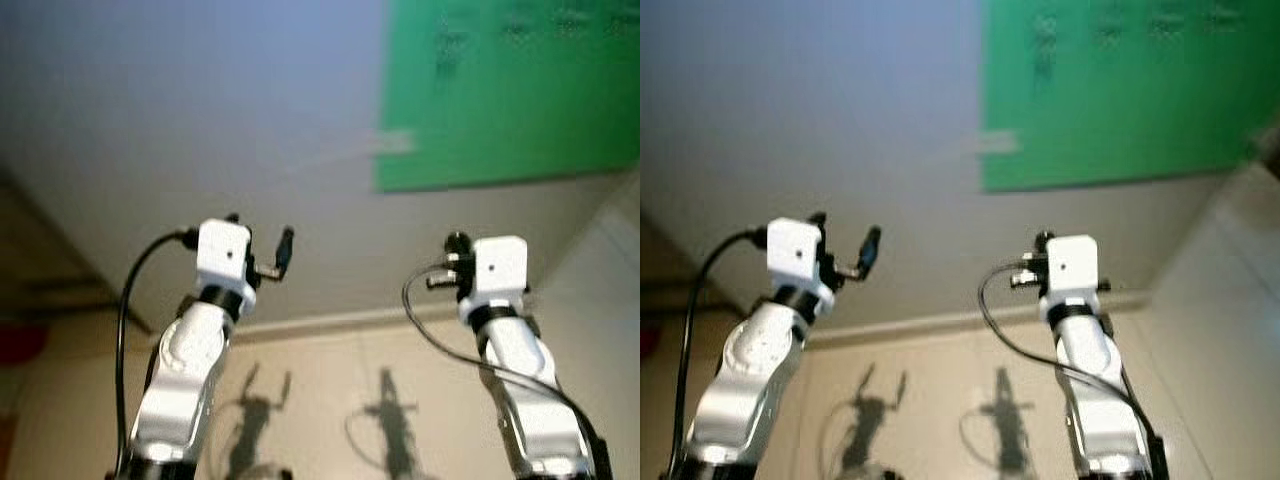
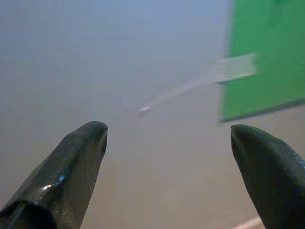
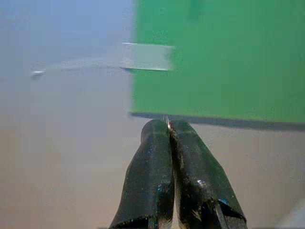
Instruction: Hang keys on a hook
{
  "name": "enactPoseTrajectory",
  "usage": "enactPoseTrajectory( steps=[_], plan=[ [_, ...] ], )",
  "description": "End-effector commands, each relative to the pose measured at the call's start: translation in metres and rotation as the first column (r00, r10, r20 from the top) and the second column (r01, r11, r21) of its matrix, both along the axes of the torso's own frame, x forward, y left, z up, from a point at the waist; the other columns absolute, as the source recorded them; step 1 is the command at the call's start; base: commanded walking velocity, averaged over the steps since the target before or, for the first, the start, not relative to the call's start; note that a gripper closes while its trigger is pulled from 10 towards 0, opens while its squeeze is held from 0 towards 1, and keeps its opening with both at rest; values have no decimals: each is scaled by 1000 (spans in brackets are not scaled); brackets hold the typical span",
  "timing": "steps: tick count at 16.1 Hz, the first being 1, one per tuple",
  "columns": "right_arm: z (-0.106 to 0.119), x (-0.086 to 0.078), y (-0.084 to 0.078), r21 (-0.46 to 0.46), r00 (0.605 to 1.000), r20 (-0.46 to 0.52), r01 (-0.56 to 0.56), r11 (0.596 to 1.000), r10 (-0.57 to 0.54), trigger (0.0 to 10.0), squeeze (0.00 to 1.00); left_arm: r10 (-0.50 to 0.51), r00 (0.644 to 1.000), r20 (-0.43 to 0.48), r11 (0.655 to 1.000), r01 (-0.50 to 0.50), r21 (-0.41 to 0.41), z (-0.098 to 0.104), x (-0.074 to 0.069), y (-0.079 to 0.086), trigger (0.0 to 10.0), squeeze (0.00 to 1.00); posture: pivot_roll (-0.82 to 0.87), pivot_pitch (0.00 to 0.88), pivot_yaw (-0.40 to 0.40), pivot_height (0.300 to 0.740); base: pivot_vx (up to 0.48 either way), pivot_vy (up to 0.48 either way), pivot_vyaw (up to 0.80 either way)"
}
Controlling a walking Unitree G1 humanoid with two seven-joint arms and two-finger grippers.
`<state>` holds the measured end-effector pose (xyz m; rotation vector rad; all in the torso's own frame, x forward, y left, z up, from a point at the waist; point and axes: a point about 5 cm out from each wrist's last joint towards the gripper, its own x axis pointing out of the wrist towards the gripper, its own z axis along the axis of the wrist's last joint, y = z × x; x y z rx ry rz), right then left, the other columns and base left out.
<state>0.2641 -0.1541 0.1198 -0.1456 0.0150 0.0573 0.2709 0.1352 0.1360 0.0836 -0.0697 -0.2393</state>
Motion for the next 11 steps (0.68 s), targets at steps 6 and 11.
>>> enactPoseTrajectory(
  steps=[6, 11],
  plan=[
    [6, 10, 1, -60, 999, 40, 28, 998, -26, 10000, 0, 31, 999, 13, 999, -31, 14, 3, 5, 7, 10000, 0, -127, 91, 41, 740, 124, 0, 133],
    [15, 14, 2, -64, 997, 77, -1, 998, 6, 10000, 0, 61, 998, 22, 998, -62, 21, 4, 8, 5, 10000, 0, -129, 90, 40, 740, 0, -270, 320]
  ],
)
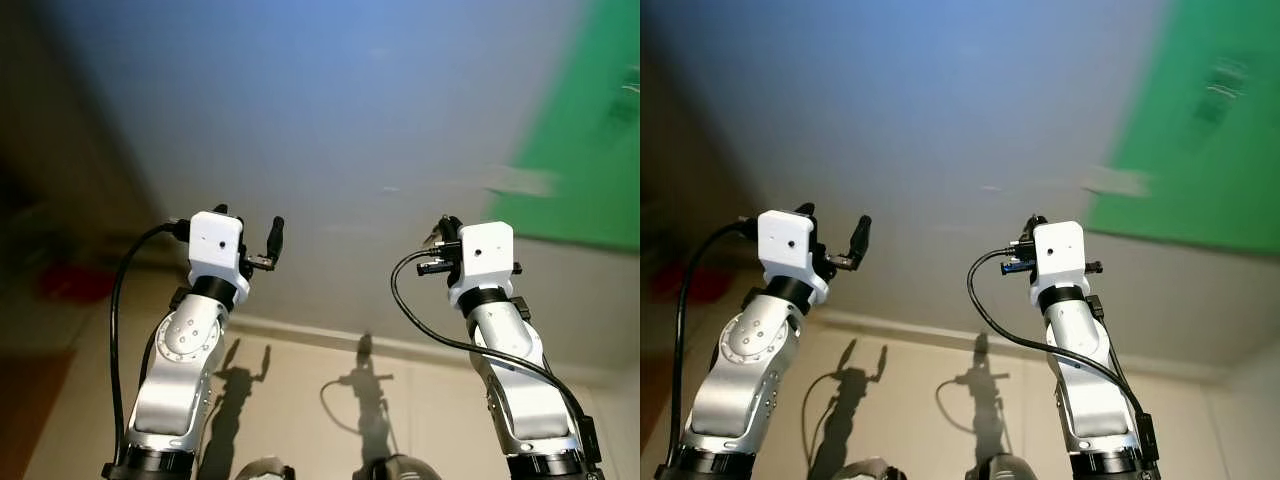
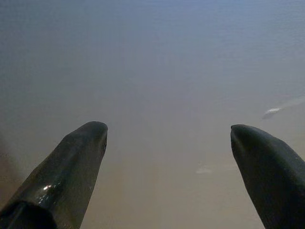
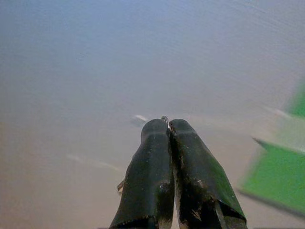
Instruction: Hang keys on a hook
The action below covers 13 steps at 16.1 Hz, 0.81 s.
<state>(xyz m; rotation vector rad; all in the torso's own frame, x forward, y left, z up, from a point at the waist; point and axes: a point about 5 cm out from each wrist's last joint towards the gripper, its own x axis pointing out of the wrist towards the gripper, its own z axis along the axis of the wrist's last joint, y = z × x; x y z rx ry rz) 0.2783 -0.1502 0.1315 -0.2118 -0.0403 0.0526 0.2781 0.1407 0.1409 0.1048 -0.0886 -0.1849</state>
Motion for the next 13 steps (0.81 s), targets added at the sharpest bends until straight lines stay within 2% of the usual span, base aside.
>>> enactPoseTrajectory(
  steps=[1, 3, 5, 12, 13],
  plan=[
    [3, 0, -1, -1, 1000, 18, -13, 1000, 13, 10000, 0, 11, 1000, 0, 1000, -11, 9, -1, 0, -1, 10000, 0, -129, 91, 39, 740, 0, -480, 800],
    [2, -1, -1, -6, 1000, 16, -12, 1000, 12, 10000, 0, 12, 1000, -1, 1000, -12, 16, -1, 0, -1, 10000, 0, -128, 98, 34, 740, 0, -480, 653],
    [0, -2, -5, 8, 999, 6, 39, 999, -39, 10000, 0, 10, 1000, 3, 1000, -10, 26, -1, -1, -2, 10000, 0, -128, 96, 33, 740, 0, -480, 0],
    [-1, -16, -15, 34, 998, 13, 58, 998, -58, 10000, 0, -23, 1000, 4, 999, 23, 43, -3, -2, -4, 10000, 0, -150, 67, 48, 740, 0, -480, 0],
    [-2, -20, -17, 73, 998, 7, 67, 995, -68, 10000, 0, -24, 1000, 3, 999, 24, 44, -4, -2, -4, 10000, 0, -154, 67, 50, 740, 0, -480, 0]
  ],
)
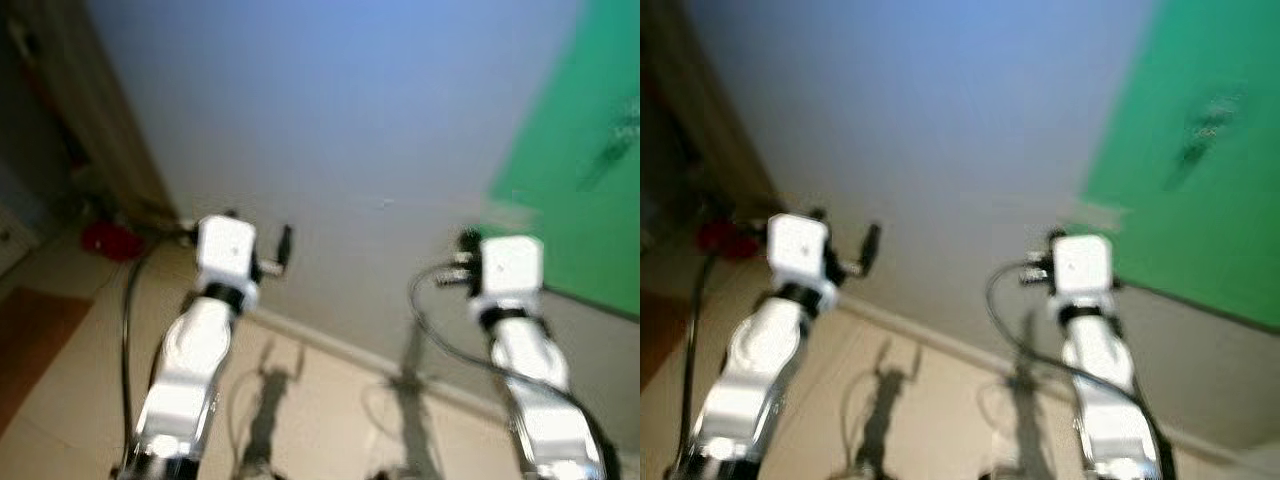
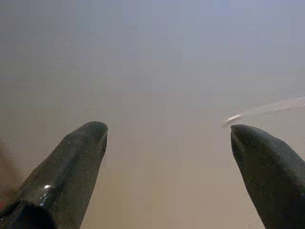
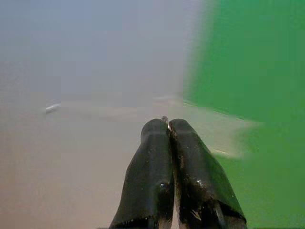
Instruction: Hang keys on a hook
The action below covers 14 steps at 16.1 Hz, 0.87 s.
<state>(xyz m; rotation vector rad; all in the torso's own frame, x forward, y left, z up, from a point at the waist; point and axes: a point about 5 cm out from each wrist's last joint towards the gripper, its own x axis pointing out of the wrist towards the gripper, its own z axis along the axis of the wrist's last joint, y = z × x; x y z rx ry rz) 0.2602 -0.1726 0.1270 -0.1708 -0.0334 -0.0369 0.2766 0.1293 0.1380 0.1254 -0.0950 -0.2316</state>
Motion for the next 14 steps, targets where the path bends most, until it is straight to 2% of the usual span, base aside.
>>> enactPoseTrajectory(
  steps=[1, 4, 9, 11, 14],
  plan=[
    [1, -5, 5, 49, 1000, 9, -17, 999, 16, 10000, 0, 21, 1000, -3, 1000, -21, 21, -2, 0, 8, 10000, 0, -157, 65, 52, 740, 0, -480, -475],
    [0, -12, 7, 76, 1000, 4, -27, 997, 27, 10000, 0, 12, 1000, -4, 1000, -11, 22, -3, 1, 7, 10000, 0, -162, 68, 63, 740, 0, -480, -667],
    [11, -7, 15, 64, 992, 29, -127, 990, 125, 10000, 0, 10, 1000, 1, 1000, -11, 29, -2, 4, 8, 10000, 0, -160, 77, 72, 740, 0, -480, 0],
    [19, -4, 16, 80, 988, 46, -153, 985, 149, 10000, 0, 5, 1000, -19, 1000, -5, 16, -4, 3, 8, 10000, 0, -152, 78, 70, 740, 0, 0, 0],
    [28, 1, 23, 113, 977, 62, -210, 971, 204, 10000, 0, -13, 1000, 6, 999, 13, 40, 0, 2, 6, 10000, 0, -143, 83, 67, 740, 0, 0, 0]
  ],
)
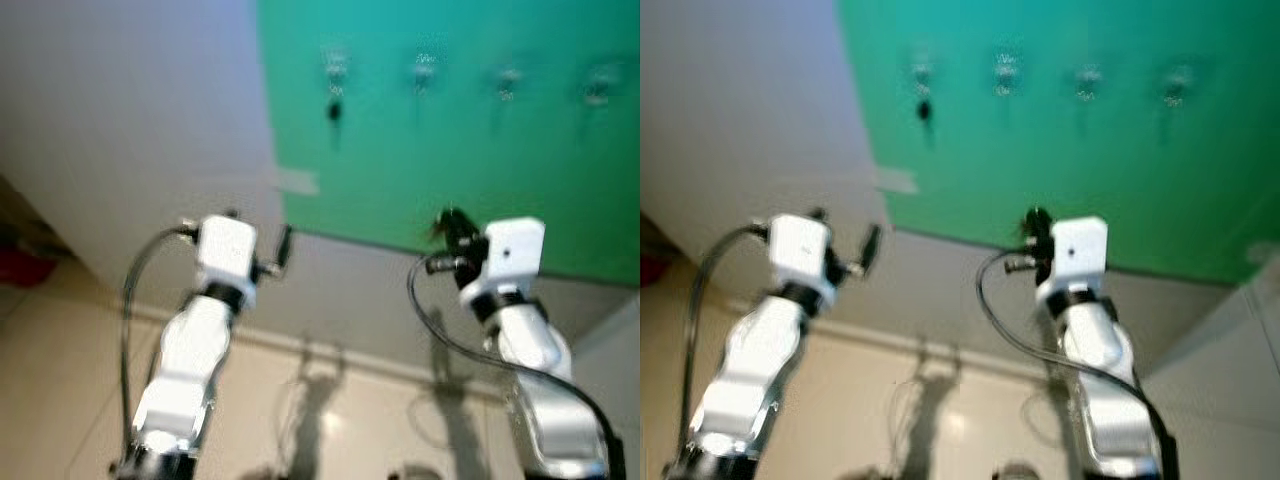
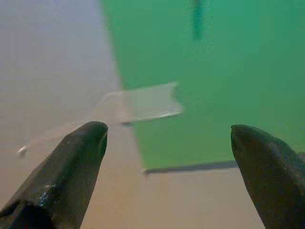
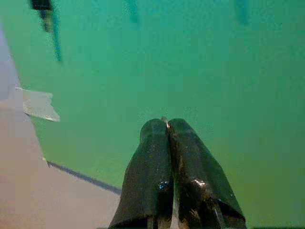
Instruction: Hang keys on a hook
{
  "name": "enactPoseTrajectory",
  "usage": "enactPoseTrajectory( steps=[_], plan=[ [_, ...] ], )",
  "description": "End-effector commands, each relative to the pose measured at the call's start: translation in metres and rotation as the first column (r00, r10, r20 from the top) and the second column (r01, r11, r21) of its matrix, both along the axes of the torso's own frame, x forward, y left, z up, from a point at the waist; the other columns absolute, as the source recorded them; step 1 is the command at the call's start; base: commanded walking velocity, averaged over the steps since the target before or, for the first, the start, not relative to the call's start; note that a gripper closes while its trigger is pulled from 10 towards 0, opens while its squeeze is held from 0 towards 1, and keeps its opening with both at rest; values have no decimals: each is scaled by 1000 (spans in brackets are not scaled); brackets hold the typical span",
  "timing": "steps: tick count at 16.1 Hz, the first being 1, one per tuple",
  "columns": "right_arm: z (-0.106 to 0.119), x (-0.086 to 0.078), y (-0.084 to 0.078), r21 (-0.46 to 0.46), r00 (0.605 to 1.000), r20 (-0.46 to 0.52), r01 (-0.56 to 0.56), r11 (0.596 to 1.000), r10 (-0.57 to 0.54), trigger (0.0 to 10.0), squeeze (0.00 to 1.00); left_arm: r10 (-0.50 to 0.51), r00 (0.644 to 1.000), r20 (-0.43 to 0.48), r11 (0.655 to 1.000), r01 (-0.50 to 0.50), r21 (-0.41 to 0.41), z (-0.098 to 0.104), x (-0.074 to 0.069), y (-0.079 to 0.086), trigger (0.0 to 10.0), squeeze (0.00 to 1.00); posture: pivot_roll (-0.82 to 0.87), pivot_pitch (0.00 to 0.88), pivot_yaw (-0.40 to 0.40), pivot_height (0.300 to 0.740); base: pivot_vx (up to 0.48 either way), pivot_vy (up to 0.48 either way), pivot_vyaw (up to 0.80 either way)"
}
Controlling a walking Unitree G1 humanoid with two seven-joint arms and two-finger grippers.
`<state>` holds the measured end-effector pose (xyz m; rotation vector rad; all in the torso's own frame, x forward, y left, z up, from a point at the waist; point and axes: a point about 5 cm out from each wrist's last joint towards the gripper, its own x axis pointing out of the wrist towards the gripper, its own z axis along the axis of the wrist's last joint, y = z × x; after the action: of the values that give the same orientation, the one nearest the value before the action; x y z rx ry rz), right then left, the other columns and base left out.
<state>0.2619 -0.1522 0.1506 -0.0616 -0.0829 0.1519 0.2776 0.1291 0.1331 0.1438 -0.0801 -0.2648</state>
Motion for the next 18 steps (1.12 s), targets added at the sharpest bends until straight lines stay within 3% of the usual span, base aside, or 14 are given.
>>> enactPoseTrajectory(
  steps=[1, 5, 8, 12, 15, 18],
  plan=[
    [8, 1, 6, 17, 999, 23, -41, 999, 41, 10000, 0, 9, 999, 31, 1000, -9, 19, 6, 1, 6, 10000, 0, -139, 83, 65, 740, 0, 0, 0],
    [29, 9, 21, 91, 989, 77, -133, 987, 126, 10000, 0, -35, 998, 58, 999, 34, 25, 13, 3, 5, 10000, 0, -137, 80, 70, 740, 0, 0, 0],
    [45, 24, 35, 146, 968, 104, -242, 959, 229, 10000, 0, -300, 949, 94, 952, 291, 93, 23, -4, -14, 10000, 0, -137, 73, 75, 740, 0, 0, 0],
    [67, 41, 48, 210, 935, 158, -347, 914, 319, 10000, 0, -348, 932, 103, 937, 341, 80, 28, -6, -19, 10000, 0, -134, 71, 71, 740, 0, 0, 0],
    [76, 59, 52, 223, 931, 171, -356, 907, 323, 10000, 0, -384, 915, 126, 923, 379, 67, 34, -9, -23, 10000, 0, -127, 73, 64, 740, 0, 0, 0],
    [80, 65, 53, 238, 932, 182, -350, 906, 312, 10000, 0, -387, 914, 127, 922, 381, 68, 35, -8, -23, 10000, 0, -124, 73, 62, 740, 0, 0, 0]
  ],
)
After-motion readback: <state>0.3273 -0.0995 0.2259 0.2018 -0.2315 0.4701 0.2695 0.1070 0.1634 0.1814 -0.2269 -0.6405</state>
